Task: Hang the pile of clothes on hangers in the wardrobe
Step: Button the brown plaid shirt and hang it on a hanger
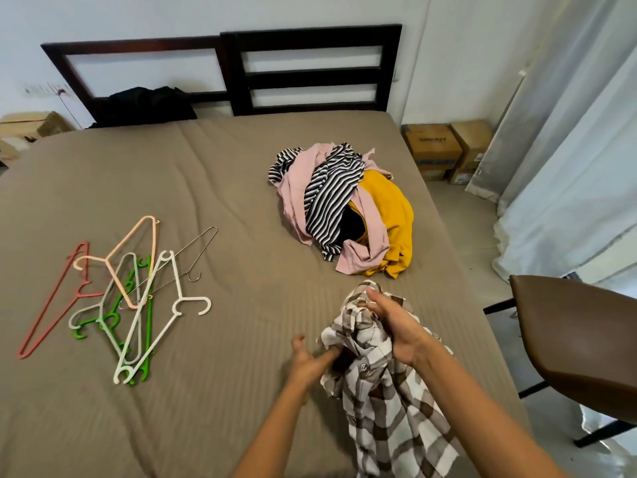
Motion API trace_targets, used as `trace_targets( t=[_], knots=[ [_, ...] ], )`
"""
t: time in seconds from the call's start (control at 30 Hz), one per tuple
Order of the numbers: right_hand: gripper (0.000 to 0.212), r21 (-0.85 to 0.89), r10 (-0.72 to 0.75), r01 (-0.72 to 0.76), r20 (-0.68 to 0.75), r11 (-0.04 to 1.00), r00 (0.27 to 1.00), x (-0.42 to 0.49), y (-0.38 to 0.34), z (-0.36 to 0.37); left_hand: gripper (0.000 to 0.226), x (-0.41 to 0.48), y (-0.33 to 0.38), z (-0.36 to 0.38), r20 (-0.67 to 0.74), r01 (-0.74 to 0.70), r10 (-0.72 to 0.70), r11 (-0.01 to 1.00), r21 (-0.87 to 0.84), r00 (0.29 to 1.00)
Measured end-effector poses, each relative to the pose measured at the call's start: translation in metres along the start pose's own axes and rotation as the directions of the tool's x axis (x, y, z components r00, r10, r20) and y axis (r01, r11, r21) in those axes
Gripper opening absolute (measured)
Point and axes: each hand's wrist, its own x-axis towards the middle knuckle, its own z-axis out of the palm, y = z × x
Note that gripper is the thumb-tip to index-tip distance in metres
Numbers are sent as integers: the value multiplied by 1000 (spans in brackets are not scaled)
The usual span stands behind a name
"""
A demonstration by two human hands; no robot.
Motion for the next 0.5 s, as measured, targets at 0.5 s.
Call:
trace_targets(
  t=[0.5],
  knots=[
    [74, -964, -627, 136, 254, -230, 737, 28, -68, -12, 23, 7, 137, 7, -3, -547, 551, 830, 110, 834]
  ],
)
